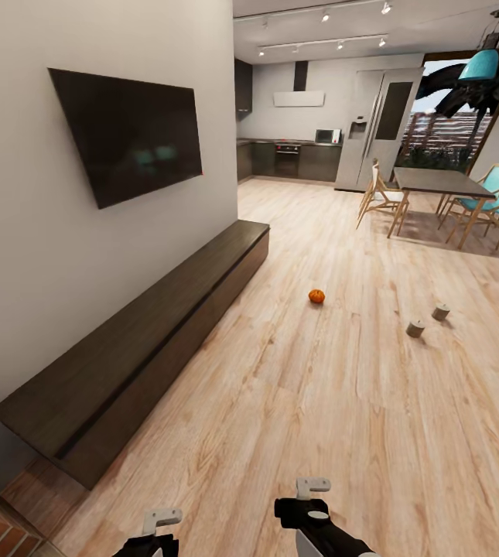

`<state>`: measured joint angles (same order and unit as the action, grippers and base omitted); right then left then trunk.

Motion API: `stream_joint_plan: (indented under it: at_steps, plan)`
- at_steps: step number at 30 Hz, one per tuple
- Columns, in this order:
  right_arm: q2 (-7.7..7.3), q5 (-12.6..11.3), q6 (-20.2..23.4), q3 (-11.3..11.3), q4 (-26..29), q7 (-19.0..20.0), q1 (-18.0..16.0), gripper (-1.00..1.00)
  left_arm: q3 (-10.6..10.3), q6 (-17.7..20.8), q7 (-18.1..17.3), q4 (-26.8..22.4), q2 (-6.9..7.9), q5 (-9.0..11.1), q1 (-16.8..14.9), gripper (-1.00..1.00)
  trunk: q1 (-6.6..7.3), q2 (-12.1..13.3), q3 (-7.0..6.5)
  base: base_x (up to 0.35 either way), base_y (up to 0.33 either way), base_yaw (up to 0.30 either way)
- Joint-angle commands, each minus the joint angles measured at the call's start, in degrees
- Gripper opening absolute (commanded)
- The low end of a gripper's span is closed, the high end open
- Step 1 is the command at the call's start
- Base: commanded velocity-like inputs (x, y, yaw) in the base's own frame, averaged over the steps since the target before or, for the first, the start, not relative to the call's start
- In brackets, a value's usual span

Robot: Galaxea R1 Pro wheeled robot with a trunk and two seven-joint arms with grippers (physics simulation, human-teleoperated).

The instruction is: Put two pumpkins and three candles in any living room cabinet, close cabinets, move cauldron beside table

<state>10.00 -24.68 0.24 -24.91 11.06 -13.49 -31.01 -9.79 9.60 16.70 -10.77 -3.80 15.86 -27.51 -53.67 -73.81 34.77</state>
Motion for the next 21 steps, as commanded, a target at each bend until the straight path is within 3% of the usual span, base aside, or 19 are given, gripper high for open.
stream_joint_plan:
  at_steps: [1, 21]
  plan:
    - [0.0, -0.45, 0.03, -0.49, 0.01, -0.38, -0.04, 1.0, -0.49, 0.33, 0.35, -0.15, 0.04, 0.48, 0.0, 1.0, 0.0, -0.03, 0.05, 0.0, 0.0, 0.0]
    - [0.0, -0.45, 0.03, -0.49, 0.01, -0.38, -0.06, 1.0, -0.49, 0.33, 0.35, -0.13, 0.03, 0.4, 0.0, 1.0, 0.0, -0.03, 0.05, 0.07, 0.024, 0.0]
